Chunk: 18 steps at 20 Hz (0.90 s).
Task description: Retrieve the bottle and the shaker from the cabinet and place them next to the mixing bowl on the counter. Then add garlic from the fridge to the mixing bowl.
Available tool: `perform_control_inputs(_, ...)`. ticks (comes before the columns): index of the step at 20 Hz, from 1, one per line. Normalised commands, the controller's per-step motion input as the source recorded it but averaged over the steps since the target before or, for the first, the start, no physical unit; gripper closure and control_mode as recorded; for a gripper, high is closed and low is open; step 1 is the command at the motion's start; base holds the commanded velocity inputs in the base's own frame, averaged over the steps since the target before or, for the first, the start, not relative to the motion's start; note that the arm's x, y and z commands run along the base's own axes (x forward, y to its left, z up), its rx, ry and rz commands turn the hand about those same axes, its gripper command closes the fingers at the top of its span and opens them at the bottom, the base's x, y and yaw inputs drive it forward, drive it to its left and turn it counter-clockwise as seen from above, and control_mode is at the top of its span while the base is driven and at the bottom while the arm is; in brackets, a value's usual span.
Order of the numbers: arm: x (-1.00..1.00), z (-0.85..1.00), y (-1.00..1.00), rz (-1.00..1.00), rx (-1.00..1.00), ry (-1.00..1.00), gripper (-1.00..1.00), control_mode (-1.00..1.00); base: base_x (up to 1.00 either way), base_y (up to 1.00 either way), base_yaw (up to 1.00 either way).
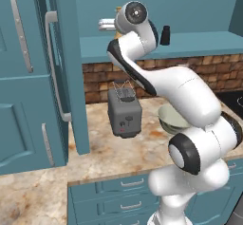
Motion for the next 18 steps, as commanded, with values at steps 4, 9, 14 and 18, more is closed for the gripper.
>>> perform_control_inputs(4, -0.84, 0.00, -0.65, 0.01, 0.02, -0.04, 1.00, -1.00, 0.00, 0.00, 0.00)
perform_control_inputs(9, -0.69, 0.11, -0.60, 0.05, 0.01, 0.08, 1.00, -1.00, 0.00, 0.00, 0.00)
perform_control_inputs(14, -0.58, 0.07, -0.49, 0.06, 0.00, 0.18, 1.00, -1.00, 0.00, 0.00, 0.00)
perform_control_inputs(18, -0.66, -0.03, -0.51, 0.06, 0.00, 0.09, 1.00, -1.00, 0.00, 0.00, 0.00)
